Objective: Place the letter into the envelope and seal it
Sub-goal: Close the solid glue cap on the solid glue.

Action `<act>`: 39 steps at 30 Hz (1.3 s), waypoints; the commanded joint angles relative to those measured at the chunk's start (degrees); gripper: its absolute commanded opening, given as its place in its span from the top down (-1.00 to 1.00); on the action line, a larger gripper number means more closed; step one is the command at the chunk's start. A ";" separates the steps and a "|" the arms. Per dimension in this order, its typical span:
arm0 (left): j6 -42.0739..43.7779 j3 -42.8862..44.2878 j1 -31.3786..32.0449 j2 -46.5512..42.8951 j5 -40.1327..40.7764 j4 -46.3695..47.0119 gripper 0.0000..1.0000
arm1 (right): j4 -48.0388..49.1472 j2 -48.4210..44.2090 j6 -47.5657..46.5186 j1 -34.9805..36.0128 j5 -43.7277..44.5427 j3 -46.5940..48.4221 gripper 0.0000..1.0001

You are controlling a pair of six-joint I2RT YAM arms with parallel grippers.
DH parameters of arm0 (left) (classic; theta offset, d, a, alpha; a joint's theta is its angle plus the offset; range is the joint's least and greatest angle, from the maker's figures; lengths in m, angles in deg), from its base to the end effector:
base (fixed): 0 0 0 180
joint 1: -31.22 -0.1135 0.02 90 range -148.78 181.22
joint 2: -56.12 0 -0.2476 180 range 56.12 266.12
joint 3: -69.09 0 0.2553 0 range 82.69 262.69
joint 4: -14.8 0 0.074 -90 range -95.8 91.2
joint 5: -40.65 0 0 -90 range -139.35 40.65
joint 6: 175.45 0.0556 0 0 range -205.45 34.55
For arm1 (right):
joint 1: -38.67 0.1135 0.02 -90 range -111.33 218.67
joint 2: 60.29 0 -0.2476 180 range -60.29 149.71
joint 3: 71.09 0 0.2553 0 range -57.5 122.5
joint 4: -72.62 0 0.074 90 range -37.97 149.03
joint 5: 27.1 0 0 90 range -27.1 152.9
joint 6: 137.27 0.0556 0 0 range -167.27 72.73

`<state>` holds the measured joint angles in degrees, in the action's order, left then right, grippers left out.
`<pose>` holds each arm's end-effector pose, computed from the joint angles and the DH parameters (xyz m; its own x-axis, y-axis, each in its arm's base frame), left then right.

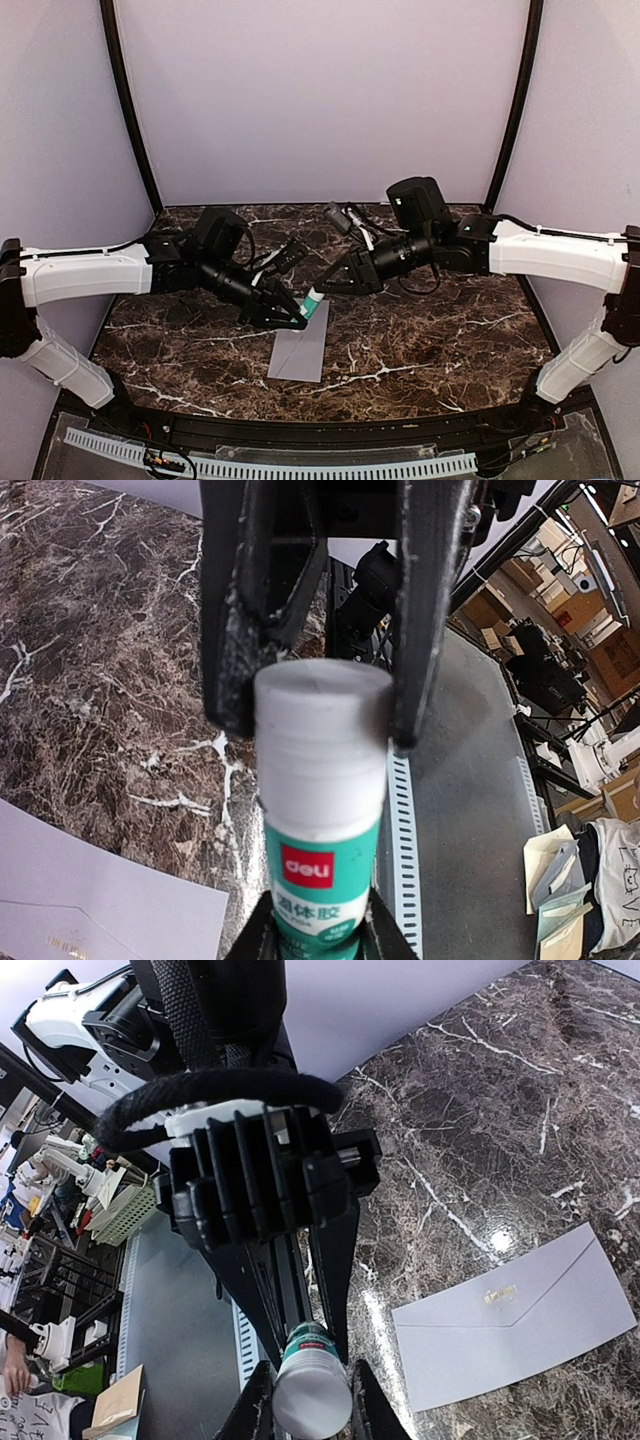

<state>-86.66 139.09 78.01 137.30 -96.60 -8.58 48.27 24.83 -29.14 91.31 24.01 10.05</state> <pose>0.1924 -0.2645 0.2453 -0.4075 0.4129 -0.8146 0.9004 0.0327 -0.4339 0.1888 0.3048 0.2868 -0.5705 -0.3482 -0.7438 -0.8170 0.1488 0.5570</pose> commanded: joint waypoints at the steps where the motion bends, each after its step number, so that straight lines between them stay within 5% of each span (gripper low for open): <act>1: -2.24 0.15 -0.92 -2.51 1.59 7.92 1.00 | -0.76 2.22 0.58 4.38 -4.57 0.40 1.00; 27: -7.08 -3.00 -5.72 -5.02 -7.34 17.05 1.00 | -5.68 8.63 -0.91 11.41 -13.21 3.06 1.00; 39: -2.89 -2.67 -5.65 -6.76 2.54 12.69 1.00 | -8.55 9.22 -1.63 12.20 -10.51 4.03 1.00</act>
<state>-88.85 133.58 75.21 134.05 -104.09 -7.90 51.63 32.42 -29.33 96.05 22.67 14.97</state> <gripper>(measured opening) 0.222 0.194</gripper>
